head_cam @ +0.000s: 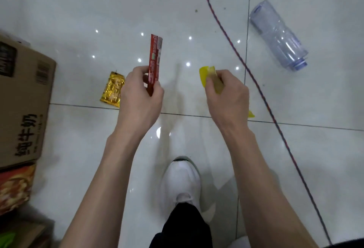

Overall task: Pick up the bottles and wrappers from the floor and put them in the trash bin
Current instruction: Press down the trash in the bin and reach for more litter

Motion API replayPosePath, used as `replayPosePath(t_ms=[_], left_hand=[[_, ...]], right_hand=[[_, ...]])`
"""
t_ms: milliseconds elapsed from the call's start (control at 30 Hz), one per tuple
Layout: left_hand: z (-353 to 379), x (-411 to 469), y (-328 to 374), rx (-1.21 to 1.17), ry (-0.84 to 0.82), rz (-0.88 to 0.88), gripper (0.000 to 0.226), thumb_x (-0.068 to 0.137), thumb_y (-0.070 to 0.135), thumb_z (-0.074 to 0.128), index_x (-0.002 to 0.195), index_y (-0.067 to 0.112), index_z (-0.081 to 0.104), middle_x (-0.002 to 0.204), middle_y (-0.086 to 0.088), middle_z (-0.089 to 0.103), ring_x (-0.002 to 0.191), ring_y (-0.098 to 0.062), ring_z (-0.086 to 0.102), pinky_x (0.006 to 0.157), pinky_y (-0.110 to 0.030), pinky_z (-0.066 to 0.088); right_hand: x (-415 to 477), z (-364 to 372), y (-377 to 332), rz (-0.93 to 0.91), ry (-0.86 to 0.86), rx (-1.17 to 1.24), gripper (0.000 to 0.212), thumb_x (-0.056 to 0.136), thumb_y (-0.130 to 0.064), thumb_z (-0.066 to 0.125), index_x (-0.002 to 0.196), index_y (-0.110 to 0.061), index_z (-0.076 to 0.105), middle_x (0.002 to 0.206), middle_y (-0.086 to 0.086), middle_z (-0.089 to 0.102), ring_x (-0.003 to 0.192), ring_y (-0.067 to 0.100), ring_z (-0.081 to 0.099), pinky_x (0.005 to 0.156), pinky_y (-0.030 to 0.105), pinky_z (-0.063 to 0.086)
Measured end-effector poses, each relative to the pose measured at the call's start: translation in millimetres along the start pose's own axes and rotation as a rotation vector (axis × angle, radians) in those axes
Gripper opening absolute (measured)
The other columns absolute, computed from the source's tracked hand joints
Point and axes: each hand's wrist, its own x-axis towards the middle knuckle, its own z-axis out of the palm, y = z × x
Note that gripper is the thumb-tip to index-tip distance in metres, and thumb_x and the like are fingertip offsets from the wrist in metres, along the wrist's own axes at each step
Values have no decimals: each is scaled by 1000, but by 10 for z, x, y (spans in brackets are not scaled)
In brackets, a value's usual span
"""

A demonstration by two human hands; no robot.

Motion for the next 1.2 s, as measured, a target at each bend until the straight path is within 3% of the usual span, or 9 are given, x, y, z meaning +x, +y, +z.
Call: replayPosePath(t_ms=[133, 233, 367, 567, 700, 900, 1033, 1133, 1200], left_hand=[[-829, -226, 857, -37, 54, 57, 25, 95, 25, 55, 120, 26, 55, 108, 6, 61, 80, -11, 61, 72, -27, 50], [-1528, -520, 1618, -37, 68, 91, 26, 96, 25, 56, 122, 27, 54, 107, 10, 60, 80, 0, 58, 65, -9, 43], [-2416, -1054, 2731, -92, 73, 136, 28, 96, 24, 56, 125, 25, 55, 104, 13, 60, 78, 6, 57, 61, -5, 40], [-3627, -2139, 4312, -185, 31, 189, 27, 96, 23, 58, 123, 27, 55, 105, 14, 60, 81, 1, 59, 63, -14, 47], [-4360, -2942, 5136, -249, 12, 221, 28, 96, 21, 59, 123, 28, 56, 104, 15, 59, 74, -5, 60, 66, -36, 57], [-5220, -3915, 5912, -274, 81, 368, 28, 97, 20, 58, 124, 26, 57, 106, 14, 59, 82, 4, 57, 62, -11, 44], [-5633, -4432, 6166, -323, 108, 458, 26, 97, 22, 57, 122, 31, 55, 108, 13, 60, 82, 2, 58, 61, -12, 45], [-5839, -4779, 6201, -353, 120, 526, 25, 98, 22, 57, 121, 32, 55, 107, 14, 60, 80, -1, 59, 60, -14, 46], [-5936, -5004, 6144, -364, 109, 560, 26, 98, 22, 57, 122, 31, 56, 107, 14, 60, 78, -3, 59, 61, -16, 47]], right_hand=[[116, -924, -854, 50, 70, 142, 16, 97, -29, 58, 102, -18, 68, 81, -10, 62, 75, 9, 54, 73, 28, 45], [89, -1818, -1607, 65, 92, 207, 6, 96, -27, 58, 101, -27, 63, 76, -18, 56, 73, 3, 51, 71, 20, 43], [-68, -3113, -2625, 83, 117, 265, 17, 96, -32, 62, 111, -27, 66, 86, -18, 65, 86, 8, 61, 79, 28, 52], [-488, -4968, -3959, 80, 172, 327, 17, 92, -27, 67, 106, -35, 63, 82, -19, 67, 78, 1, 61, 69, 15, 47], [-838, -6072, -4676, 52, 221, 368, 22, 91, -21, 69, 103, -38, 61, 85, -34, 63, 76, -3, 59, 65, 9, 43], [-1367, -7352, -5517, -39, 316, 511, 19, 92, -14, 68, 103, -29, 62, 76, -17, 62, 59, -12, 56, 50, 3, 40], [-1758, -7892, -5906, -145, 433, 504, 18, 91, -22, 69, 102, -34, 63, 80, -19, 66, 76, -2, 63, 69, 17, 52], [-2128, -8090, -6059, -191, 492, 513, 17, 91, -23, 69, 104, -33, 65, 84, -13, 70, 80, 5, 66, 74, 29, 57], [-2420, -8147, -6112, -208, 519, 517, 19, 91, -22, 70, 104, -35, 64, 84, -17, 69, 82, 2, 67, 75, 28, 57]])
